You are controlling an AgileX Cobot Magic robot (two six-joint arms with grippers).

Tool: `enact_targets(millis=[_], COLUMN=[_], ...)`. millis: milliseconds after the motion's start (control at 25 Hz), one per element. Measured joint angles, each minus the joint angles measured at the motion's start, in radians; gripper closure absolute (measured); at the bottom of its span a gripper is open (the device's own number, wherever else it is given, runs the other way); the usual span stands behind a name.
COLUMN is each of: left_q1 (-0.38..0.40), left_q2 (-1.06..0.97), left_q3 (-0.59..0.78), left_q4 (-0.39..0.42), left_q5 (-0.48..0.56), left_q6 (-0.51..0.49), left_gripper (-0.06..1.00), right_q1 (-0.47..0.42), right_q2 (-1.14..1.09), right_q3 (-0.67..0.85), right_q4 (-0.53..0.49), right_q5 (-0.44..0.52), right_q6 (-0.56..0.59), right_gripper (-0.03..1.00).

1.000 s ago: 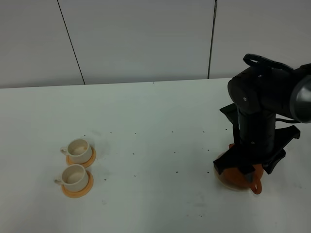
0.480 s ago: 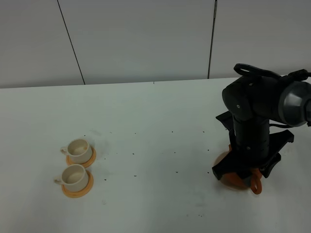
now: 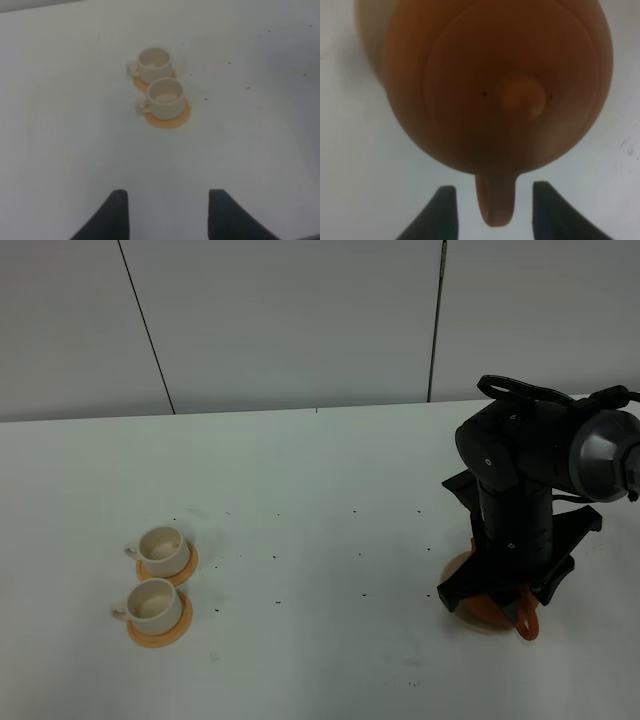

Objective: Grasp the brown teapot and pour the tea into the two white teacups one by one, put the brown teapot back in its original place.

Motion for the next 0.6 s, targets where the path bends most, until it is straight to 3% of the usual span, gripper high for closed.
enact_targets(millis=[600], left_q1=[0.000], left_q2=[0.000], left_q3=[0.000], left_q4=[0.000], left_q5=[0.000], left_q6=[0.000], left_gripper=[0.51], right_q1=[0.000], right_q2=[0.000], right_q3=[0.000], right_q4=[0.000], right_q5=[0.000], right_q6=[0.000], right_gripper=[0.64])
